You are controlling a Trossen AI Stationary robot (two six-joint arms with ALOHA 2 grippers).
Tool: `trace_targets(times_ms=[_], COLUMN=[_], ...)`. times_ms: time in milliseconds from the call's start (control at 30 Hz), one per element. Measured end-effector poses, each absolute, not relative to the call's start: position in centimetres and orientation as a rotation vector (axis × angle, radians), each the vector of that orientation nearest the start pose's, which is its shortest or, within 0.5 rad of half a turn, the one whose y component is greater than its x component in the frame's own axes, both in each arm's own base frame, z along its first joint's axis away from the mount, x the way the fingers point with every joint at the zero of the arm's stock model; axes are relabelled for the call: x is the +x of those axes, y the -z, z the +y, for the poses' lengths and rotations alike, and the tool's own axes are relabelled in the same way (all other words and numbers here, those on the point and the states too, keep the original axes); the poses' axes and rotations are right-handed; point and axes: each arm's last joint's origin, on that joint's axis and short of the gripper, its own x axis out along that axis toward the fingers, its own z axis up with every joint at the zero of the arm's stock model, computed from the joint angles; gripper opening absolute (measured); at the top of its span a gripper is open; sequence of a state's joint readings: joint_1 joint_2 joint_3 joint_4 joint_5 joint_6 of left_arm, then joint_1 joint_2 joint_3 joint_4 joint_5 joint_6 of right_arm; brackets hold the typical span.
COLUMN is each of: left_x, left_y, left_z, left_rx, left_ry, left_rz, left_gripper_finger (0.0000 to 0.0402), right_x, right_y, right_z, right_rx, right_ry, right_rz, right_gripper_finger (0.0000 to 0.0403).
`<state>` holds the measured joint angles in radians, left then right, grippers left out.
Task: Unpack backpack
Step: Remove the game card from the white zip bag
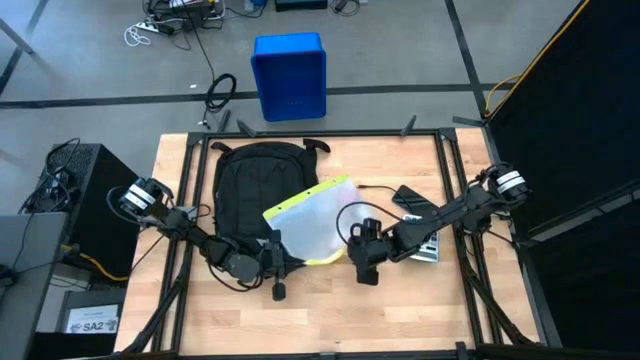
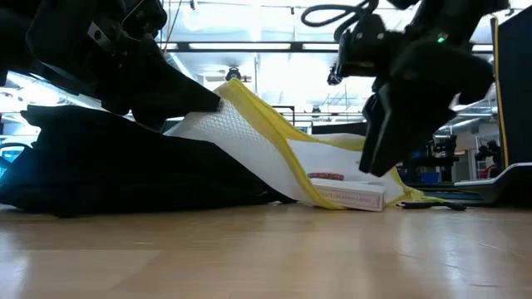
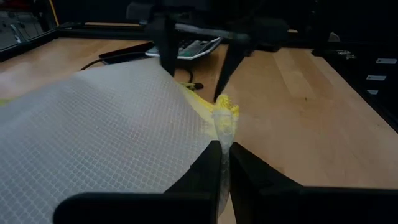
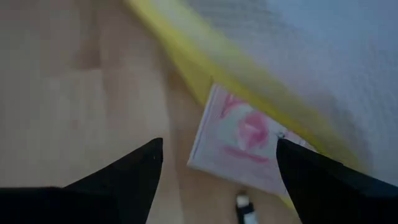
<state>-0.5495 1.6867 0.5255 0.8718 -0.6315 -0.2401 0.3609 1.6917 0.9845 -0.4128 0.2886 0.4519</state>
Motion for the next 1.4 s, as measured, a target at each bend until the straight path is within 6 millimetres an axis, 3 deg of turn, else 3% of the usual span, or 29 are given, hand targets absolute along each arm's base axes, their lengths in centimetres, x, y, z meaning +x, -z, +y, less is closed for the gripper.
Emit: trace_targets(times_ms=[267,600,767,933,1100,1400], left_x=[25.7,25.7,25.7,25.7,25.7,25.7], left_y=[-13.9,-13.9,-13.9,-13.9,-13.9,-13.9], left_z=[-13.8,-13.8,-13.8,-13.8,-13.8,-13.8], left_rx=[-0.087,-0.087,-0.088,-0.088,-0.087,-0.088], left_ry=[-0.09,-0.088,-0.088,-0.087,-0.086,-0.086], left_rz=[0.233,0.234,0.233,0.234,0.235,0.234], left_gripper_finger=[0.0,0.0,0.0,0.0,0.0,0.0], right_x=[30.6,31.2,31.7,31.9,31.8,30.4], right_y=[-16.0,-14.8,-12.8,-12.0,-13.0,-15.8], right_z=[8.6,8.4,8.0,7.6,7.6,8.0], right_rx=[0.077,0.061,0.056,0.061,0.091,0.116], right_ry=[0.216,0.218,0.238,0.212,0.17,0.078], right_rz=[1.013,1.016,1.078,1.117,1.097,1.096], right_gripper_finger=[0.0321,0.0396,0.0381,0.0352,0.0279,0.0276])
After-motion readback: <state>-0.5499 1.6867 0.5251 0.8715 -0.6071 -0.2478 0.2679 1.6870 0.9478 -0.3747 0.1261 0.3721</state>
